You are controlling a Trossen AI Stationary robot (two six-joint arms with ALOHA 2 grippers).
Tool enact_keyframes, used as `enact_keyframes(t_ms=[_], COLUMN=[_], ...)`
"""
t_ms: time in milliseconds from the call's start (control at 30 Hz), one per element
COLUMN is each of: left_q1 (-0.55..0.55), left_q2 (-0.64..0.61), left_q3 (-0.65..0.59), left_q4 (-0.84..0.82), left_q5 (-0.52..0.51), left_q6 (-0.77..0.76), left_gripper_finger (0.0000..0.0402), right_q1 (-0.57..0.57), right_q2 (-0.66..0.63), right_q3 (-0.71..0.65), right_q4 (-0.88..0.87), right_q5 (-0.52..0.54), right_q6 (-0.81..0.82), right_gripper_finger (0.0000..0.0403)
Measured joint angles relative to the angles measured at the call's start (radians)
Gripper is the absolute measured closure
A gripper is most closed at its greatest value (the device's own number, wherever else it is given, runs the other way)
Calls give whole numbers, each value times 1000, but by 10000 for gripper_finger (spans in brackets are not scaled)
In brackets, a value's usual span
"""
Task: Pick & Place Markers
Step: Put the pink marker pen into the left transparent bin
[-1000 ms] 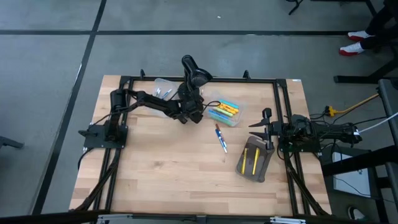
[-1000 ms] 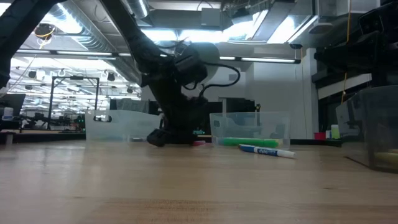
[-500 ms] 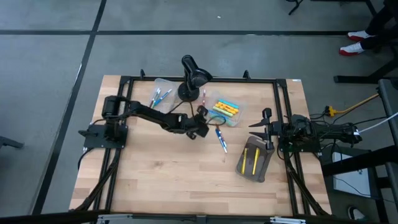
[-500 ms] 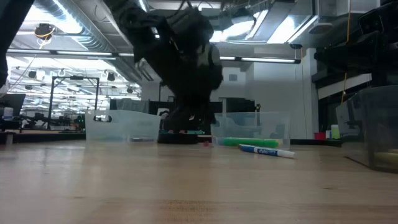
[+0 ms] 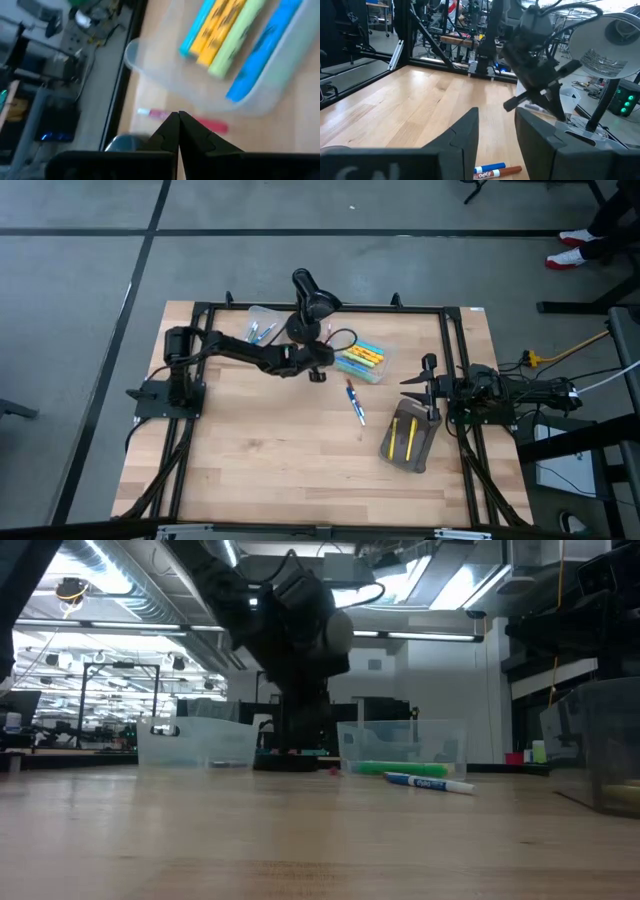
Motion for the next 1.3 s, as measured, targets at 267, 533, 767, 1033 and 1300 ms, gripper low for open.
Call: enact_keyframes(t_ms=[267, 533, 767, 1033, 1300], left_q1=[4, -37, -149, -102, 4], left_q2=[2, -23, -51, -41, -40], left_q3=[0, 0, 0, -1, -107], left_q4=[228, 351, 209, -17, 7], left_q5=[218, 248, -289, -174, -73], left_q6=[48, -67, -216, -602, -856], left_gripper_finger=[399, 399, 395, 316, 240], right_q1=[0, 0, 0, 0, 0], right_q2=[0, 0, 0, 0, 0], right_q3=[0, 0, 0, 0, 0], right_q4=[0, 0, 0, 0, 0], right_q5=[0, 0, 0, 0, 0], right_q6=[0, 0, 0, 0, 0], right_gripper_finger=[276, 276, 276, 276, 276])
